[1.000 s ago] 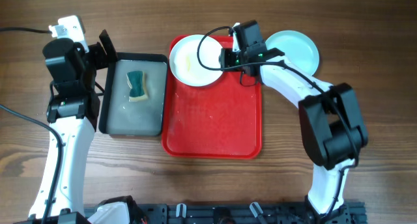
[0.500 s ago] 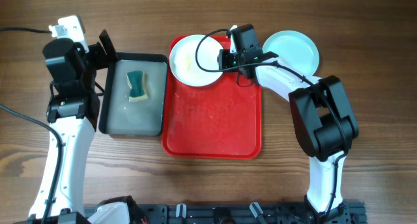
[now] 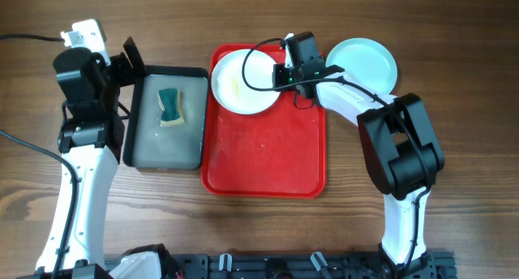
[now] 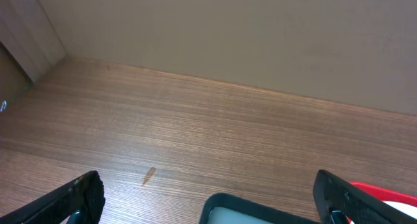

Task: Clean dirty plates on tray and stack at the side
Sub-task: 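Move the right gripper to the white plate rim and grip it, then drag the white plate toward the red tray center with the right gripper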

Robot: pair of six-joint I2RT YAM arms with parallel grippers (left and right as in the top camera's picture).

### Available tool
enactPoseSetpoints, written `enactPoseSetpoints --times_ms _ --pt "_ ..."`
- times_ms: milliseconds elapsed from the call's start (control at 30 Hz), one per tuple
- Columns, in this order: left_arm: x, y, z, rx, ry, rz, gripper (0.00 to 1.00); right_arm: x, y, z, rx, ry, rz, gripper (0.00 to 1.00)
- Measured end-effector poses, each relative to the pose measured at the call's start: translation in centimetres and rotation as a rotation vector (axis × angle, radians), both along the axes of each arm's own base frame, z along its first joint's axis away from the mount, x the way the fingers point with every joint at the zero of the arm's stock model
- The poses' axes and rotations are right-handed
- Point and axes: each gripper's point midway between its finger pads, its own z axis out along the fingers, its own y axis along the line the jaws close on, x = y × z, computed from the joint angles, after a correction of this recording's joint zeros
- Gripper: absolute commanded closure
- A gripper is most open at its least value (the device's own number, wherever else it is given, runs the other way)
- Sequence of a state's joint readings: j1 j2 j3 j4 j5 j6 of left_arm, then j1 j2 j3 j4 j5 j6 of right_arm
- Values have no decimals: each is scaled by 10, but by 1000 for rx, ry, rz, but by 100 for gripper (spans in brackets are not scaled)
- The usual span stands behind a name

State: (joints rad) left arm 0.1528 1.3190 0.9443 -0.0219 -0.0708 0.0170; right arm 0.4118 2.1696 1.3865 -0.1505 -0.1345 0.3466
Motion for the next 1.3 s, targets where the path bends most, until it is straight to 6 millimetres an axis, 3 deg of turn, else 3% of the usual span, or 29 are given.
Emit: enactPoseSetpoints --times_ms 533,1300 --pt "0 0 0 0 0 0 0 -33 -7 -1 -18 160 3 96" --pt "0 0 0 0 0 0 0 -41 -6 -2 7 209 -24 96"
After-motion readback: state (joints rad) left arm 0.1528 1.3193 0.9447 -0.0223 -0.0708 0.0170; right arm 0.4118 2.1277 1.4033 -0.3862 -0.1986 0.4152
